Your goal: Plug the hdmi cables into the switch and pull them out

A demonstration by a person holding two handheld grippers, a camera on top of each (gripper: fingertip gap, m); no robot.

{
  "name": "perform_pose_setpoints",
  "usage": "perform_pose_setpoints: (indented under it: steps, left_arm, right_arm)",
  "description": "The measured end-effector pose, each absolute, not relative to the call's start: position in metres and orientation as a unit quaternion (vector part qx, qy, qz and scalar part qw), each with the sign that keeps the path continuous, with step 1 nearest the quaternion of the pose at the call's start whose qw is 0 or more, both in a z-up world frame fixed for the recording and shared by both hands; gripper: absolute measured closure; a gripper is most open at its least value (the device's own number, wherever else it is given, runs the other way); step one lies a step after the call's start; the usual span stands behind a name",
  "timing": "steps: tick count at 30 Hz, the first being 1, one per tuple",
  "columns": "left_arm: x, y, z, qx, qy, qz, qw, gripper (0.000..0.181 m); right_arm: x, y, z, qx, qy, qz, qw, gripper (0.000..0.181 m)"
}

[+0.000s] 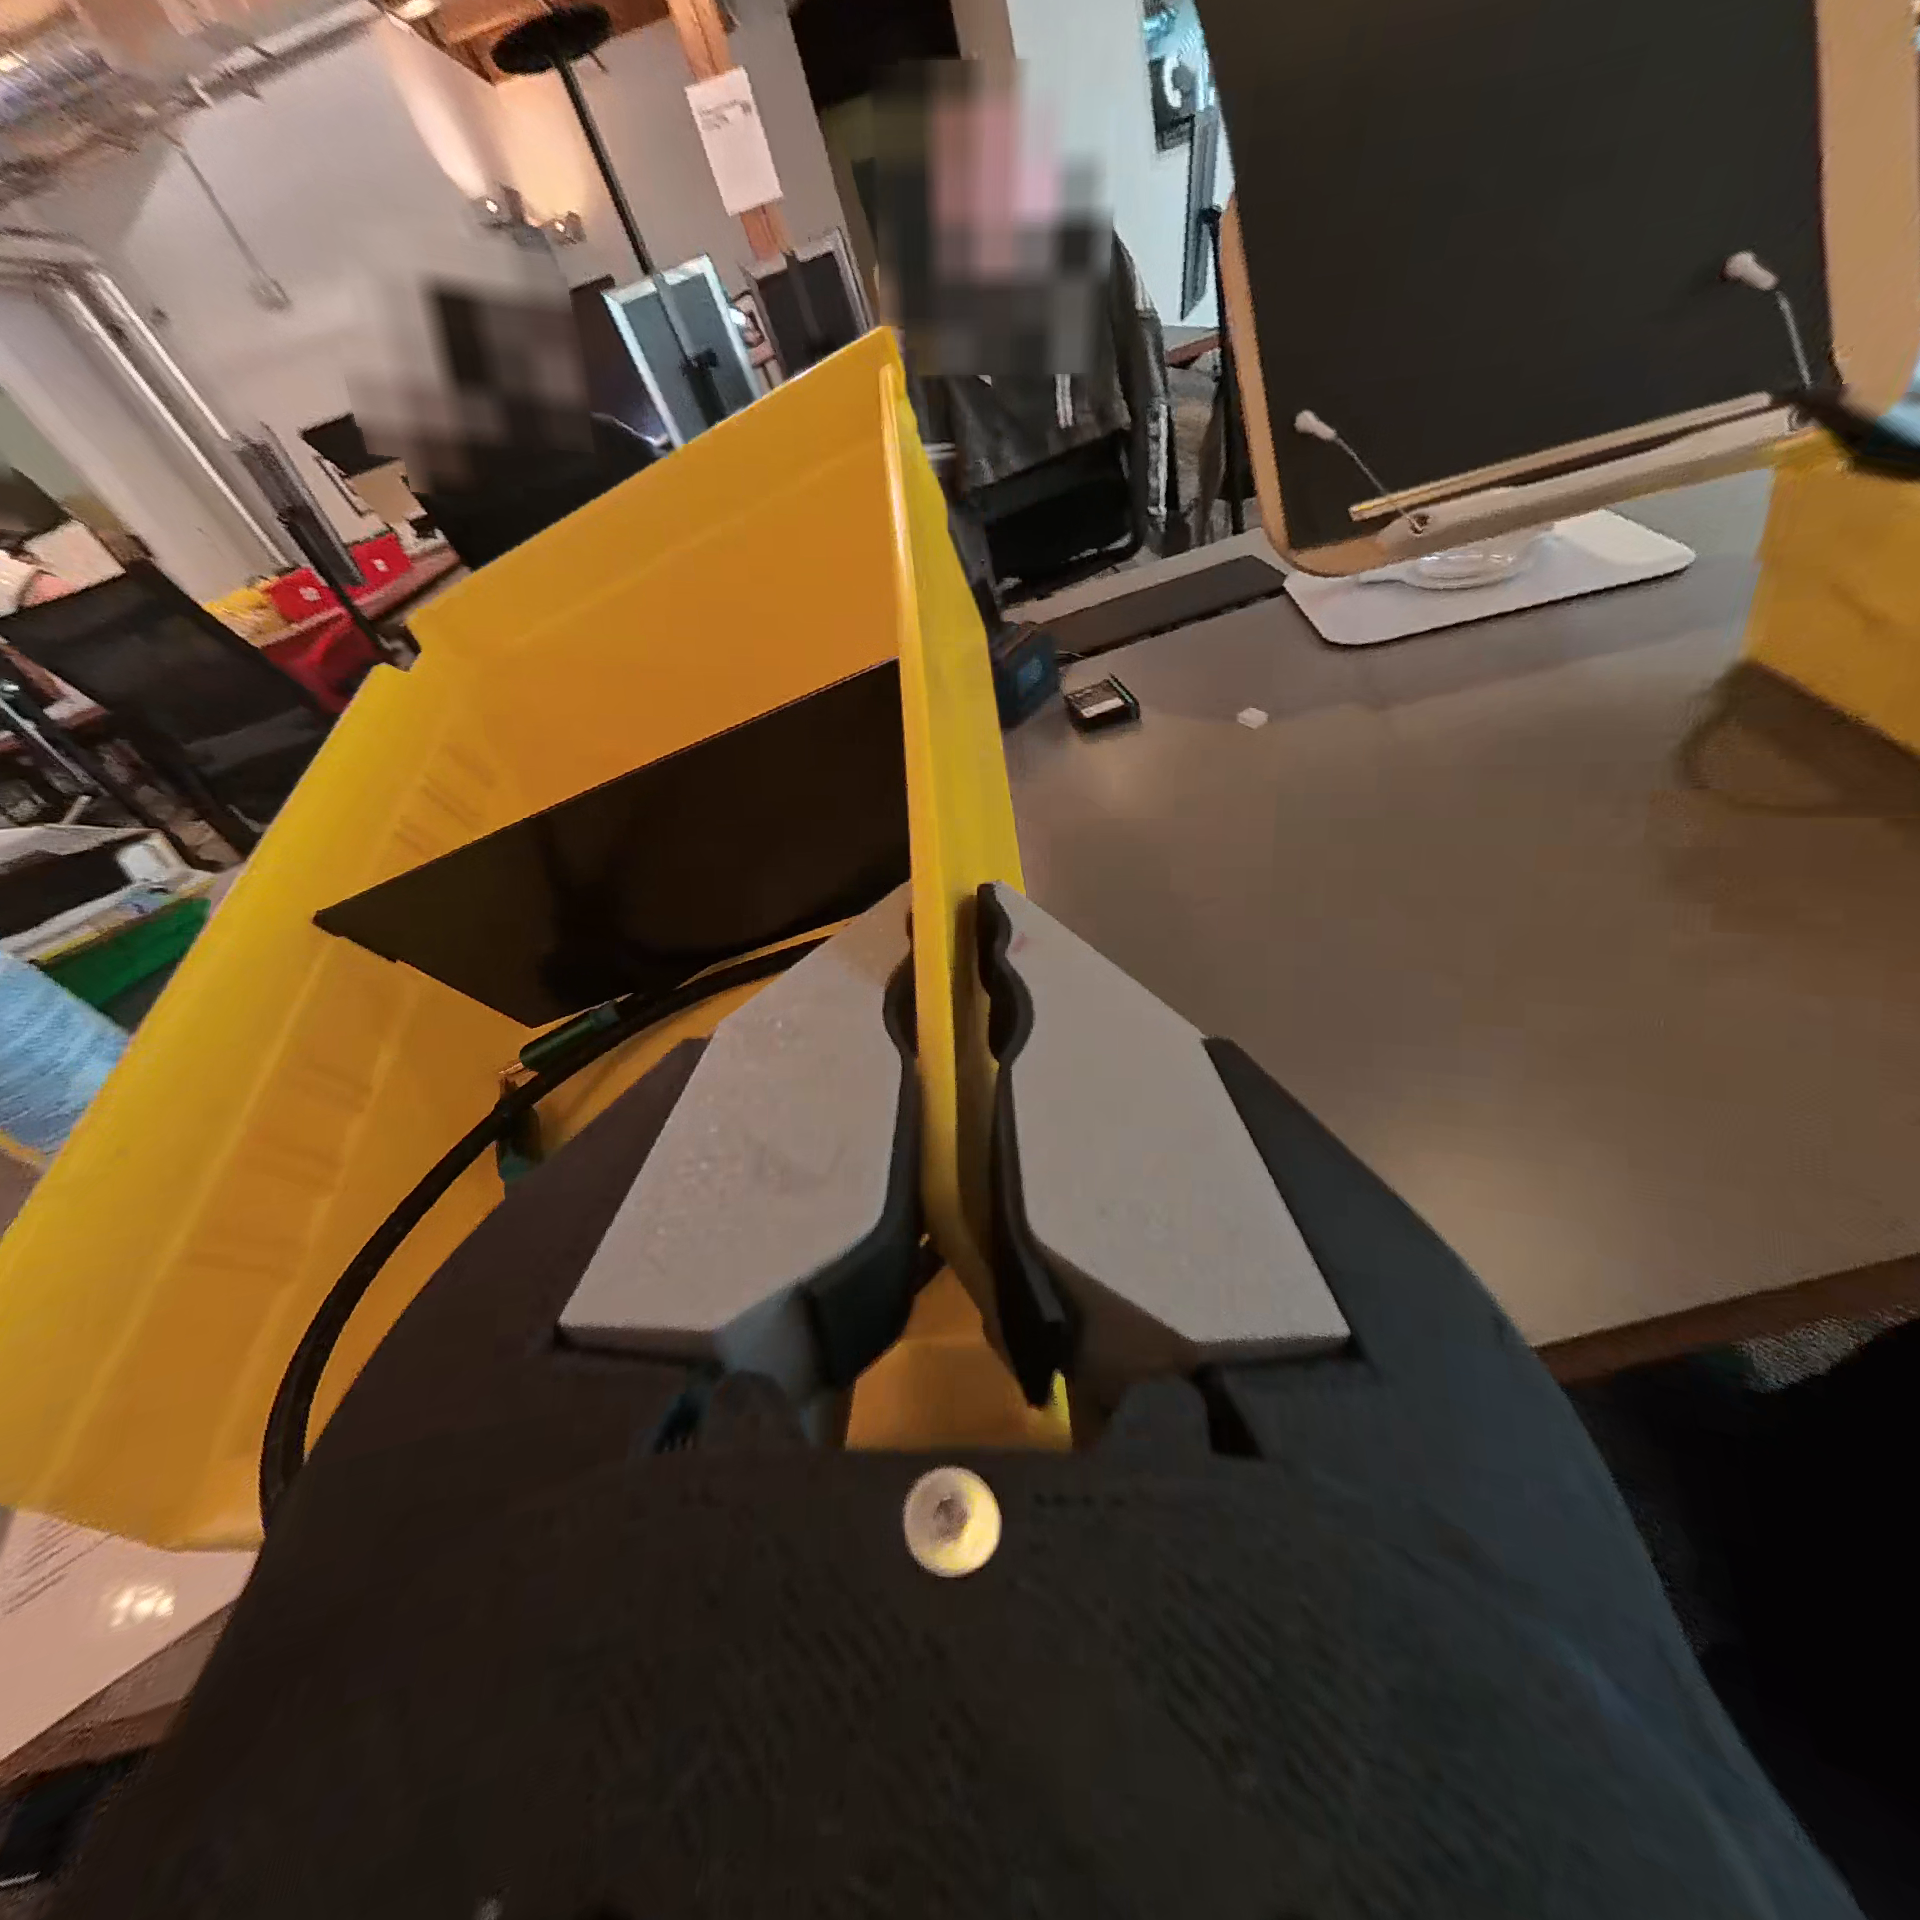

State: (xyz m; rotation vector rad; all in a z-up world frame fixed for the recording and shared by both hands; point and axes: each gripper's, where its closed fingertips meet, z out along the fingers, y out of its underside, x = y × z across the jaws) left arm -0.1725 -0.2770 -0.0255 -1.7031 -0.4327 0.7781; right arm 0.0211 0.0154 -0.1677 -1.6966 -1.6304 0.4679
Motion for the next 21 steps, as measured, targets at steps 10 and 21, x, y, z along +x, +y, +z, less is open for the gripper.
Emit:
perform_pose_setpoints:
  steps: [10,21]
  left_arm:
    - [-0.172,-0.297,-0.009,-0.693,-0.197,0.347,0.6,0.178]
    - [-0.126,-0.269,0.017,-0.694,-0.136,0.364,0.606,0.178]
  right_arm:
    - [-0.136,-0.185,-0.137,-0.607,-0.629,0.286,0.392,0.141]
    - [-0.036,-0.128,-0.051,-0.517,-0.625,0.403,0.424,0.118]
